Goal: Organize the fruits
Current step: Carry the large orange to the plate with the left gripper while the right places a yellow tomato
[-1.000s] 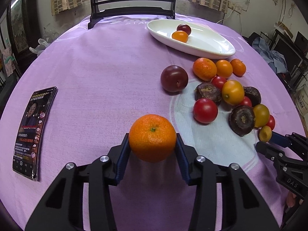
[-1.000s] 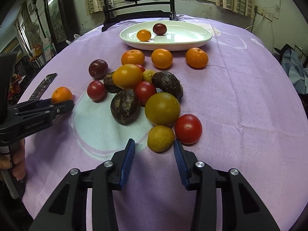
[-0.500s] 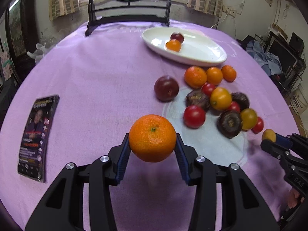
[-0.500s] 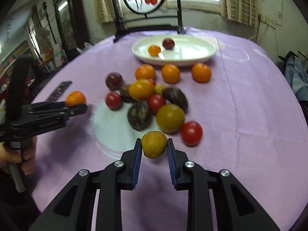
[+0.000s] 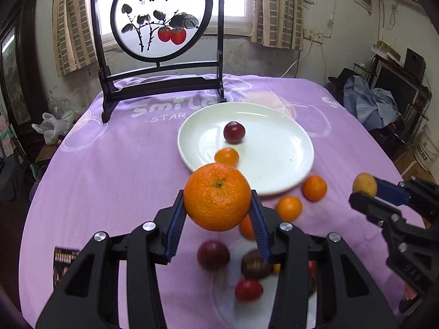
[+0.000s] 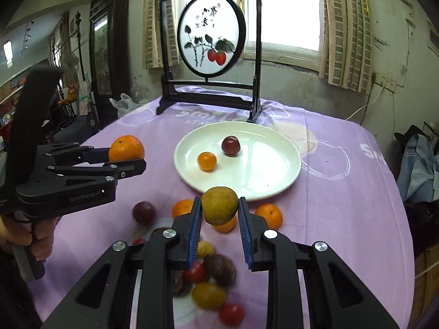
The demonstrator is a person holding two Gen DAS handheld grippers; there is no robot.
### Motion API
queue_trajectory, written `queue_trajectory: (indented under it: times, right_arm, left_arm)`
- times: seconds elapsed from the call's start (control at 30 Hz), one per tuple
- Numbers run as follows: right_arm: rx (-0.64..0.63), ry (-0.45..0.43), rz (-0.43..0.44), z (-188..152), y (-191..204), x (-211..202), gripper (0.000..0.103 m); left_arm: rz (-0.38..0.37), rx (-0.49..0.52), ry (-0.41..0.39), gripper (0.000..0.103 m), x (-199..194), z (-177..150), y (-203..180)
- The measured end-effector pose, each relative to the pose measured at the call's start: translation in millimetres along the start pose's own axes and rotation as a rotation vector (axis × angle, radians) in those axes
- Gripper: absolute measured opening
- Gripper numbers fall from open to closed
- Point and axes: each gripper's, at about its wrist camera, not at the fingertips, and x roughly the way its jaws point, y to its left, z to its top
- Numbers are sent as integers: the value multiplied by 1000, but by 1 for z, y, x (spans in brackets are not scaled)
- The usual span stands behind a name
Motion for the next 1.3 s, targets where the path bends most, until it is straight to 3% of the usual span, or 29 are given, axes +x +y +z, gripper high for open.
queue_trajectory:
  times: [0.3, 0.53, 0.6, 0.63, 0.7, 1.13, 1.3]
  right_arm:
    - [8, 134, -46, 13, -18, 89, 27]
    - [6, 173, -29, 17, -21, 116, 28]
    - [12, 173, -32, 17, -22, 117, 35]
    - [11, 172, -26, 17, -22, 115, 35]
    - [13, 164, -22, 16, -22, 110, 35]
    - [78, 134, -14, -14, -31, 54, 43]
    - [98, 134, -10, -34, -27, 31, 54]
  left_arm:
    - [17, -16, 122, 44, 92, 31, 0]
    - [20, -33, 162, 44, 128, 37, -2]
    - [1, -42, 179, 45, 133, 38, -1]
    - [-9, -38, 172, 46, 132, 39, -1]
    - [-9, -21, 151, 60, 125, 40, -2]
    - [38, 3, 81, 70, 66, 16, -2]
    - [38, 31, 62, 77, 37, -9, -6]
